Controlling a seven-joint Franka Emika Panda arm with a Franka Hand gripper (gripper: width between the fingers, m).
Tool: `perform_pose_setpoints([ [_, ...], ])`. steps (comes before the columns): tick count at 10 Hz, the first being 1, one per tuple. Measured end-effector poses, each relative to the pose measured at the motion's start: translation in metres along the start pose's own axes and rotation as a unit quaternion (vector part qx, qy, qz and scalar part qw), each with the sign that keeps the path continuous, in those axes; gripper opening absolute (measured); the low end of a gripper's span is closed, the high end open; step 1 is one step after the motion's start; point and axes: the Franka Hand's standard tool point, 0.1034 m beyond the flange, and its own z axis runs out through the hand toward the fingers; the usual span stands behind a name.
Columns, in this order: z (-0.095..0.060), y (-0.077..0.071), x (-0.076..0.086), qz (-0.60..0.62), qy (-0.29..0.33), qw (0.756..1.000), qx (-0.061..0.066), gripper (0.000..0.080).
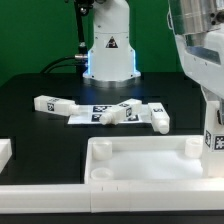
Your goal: Assemble desk
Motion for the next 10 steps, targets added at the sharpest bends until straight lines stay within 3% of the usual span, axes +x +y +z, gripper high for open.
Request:
perform_pose_setpoints([
  [1,0.0005,-0.0018,-0.0002,0.038,-0.002,0.999,0.01,0.0289],
  [2,0.0006,-0.0013,-0.0002,0.016,-0.002,1.0,0.009,0.0289],
  [4,-0.0008,-0.0018,-0.0008,-0.075,0.006,0.997,0.003,0.053],
  [5,-0.0029,-0.0031,0.0,-0.201,0.015,0.979,-0.009,0.0612],
  [10,-0.0032,-0.0047,0.0008,-0.399,0.017,0.917,-0.015,0.0649],
])
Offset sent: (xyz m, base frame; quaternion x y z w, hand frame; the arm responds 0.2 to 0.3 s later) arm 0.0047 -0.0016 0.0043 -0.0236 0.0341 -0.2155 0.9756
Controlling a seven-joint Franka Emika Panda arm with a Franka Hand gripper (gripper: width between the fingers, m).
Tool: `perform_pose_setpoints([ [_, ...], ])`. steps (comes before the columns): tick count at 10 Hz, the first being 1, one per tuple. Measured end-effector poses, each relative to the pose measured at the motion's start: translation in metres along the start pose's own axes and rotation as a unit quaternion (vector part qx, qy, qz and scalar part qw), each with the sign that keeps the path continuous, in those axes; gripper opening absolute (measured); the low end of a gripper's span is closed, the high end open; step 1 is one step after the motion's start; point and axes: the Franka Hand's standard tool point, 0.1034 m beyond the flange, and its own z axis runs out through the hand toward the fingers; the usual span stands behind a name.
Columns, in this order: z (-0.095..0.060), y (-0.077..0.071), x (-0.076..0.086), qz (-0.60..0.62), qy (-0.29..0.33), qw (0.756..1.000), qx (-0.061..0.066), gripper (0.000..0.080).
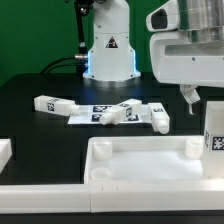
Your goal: Assemble desk
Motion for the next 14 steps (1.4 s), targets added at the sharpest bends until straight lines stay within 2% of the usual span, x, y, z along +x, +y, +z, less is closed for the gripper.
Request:
perform_pose_setpoints([
  [1,0.0,0.001,0.0,-0.111,0.01,0.994,-0.016,0.0649],
  [2,0.001,-0.002,-0.003,-0.21,0.016,0.977,-0.024,0.0649],
  [3,0.002,-0.005,-0.003,-0.235,0.027,0.971,-0.016,0.0649],
  [4,0.002,-0.005,-0.003,-0.218,0.027,0.975,-0.017,0.0649],
  [6,0.002,-0.005,-0.003,-0.196,0.027,0.98,-0.016,0.0388],
  [7,0.003,-0.002,-0.001,-0.158,0.027,0.987,-0.017,0.0388],
  [8,0.001,-0.001,0.001,-0.115,0.028,0.993,-0.016,0.0303],
  [9,-0.001,0.002,0.006,-0.056,0.029,0.998,-0.016,0.03],
  [10,-0.001,0.004,0.007,0.013,0.024,1.0,-0.01,0.03],
  [12,0.001,0.006,0.001,0.201,0.012,0.979,0.012,0.0295],
  [13,0.001,0.004,0.0,0.267,0.004,0.964,0.017,0.0295],
  [14,0.001,0.005,0.0,0.265,0.004,0.964,0.017,0.0295],
])
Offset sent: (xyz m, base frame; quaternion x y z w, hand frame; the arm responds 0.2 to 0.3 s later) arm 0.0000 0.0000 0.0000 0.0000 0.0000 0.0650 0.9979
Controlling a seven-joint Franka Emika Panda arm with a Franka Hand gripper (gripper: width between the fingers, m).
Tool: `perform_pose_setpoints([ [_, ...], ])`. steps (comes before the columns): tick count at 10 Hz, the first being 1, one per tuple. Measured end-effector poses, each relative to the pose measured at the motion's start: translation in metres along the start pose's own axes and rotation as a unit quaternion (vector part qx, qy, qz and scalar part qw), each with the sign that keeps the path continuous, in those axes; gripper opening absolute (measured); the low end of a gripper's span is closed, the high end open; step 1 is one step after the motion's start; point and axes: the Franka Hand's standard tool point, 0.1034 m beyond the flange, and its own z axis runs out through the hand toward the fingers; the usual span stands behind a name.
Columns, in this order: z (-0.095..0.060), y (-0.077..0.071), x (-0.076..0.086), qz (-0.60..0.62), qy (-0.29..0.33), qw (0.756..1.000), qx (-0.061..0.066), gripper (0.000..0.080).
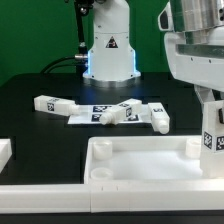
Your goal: Assemble desk
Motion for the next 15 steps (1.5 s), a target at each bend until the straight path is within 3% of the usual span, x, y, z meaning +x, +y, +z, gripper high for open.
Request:
perform_pose_setpoints([
  [3,0.001,0.0,-0.002,0.091,-0.004,0.996,0.0,0.0294],
  [5,0.001,-0.002,-0.003,0.263,-0.03,0.964,0.014,0.0293],
  [6,0.001,-0.004,0.0,0.322,-0.032,0.946,0.03,0.0293],
  [9,0.001,-0.004,0.004,0.351,-0.032,0.935,0.034,0.0294],
  [10,0.0,-0.005,0.002,0.347,-0.032,0.937,0.035,0.0398],
  [11,-0.009,-0.009,-0.004,0.33,-0.035,0.942,0.041,0.0536],
  [12,-0.022,-0.014,-0.01,0.307,-0.039,0.95,0.05,0.0614],
  [14,-0.039,-0.016,-0.017,0.292,-0.049,0.954,0.046,0.0642],
  [15,-0.035,-0.015,-0.016,0.293,-0.047,0.954,0.044,0.0648],
])
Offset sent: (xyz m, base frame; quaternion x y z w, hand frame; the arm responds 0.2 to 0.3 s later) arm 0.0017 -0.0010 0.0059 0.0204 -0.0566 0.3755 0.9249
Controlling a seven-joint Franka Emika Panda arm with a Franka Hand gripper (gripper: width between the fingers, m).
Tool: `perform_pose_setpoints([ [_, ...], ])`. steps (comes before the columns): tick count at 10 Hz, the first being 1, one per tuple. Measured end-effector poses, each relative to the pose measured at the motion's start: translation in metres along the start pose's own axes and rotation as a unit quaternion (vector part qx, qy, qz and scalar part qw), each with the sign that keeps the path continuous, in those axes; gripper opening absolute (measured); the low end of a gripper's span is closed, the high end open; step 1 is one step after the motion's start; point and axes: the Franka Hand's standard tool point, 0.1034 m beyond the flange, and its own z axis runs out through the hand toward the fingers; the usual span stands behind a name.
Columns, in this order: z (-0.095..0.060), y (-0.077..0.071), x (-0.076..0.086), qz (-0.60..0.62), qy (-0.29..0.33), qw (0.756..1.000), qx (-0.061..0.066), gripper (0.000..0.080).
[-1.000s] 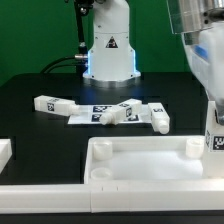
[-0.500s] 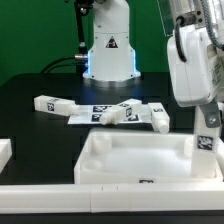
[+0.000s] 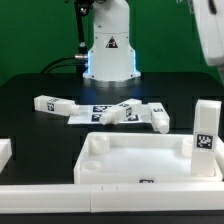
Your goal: Assemble desk
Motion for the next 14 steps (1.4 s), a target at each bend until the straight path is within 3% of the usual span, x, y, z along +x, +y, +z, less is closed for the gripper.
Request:
perform_pose_setpoints([
  [4,-0.003,0.002,-0.002,-0.028,-0.001,1.0,0.0,0.0649],
  [5,-0.008,0.011,-0.002,-0.07,-0.001,0.998,0.0,0.0649],
  [7,-0.009,0.043,-0.004,-0.208,0.006,0.978,-0.023,0.0649],
  [11,-0.008,0.044,-0.004,-0.328,0.008,0.944,-0.028,0.0649],
  [12,-0.005,0.046,-0.001,-0.372,0.009,0.928,-0.024,0.0649],
  [13,0.004,0.057,0.011,-0.41,0.016,0.912,-0.027,0.0649],
  [14,0.014,0.079,0.027,-0.485,0.016,0.873,-0.046,0.0649],
])
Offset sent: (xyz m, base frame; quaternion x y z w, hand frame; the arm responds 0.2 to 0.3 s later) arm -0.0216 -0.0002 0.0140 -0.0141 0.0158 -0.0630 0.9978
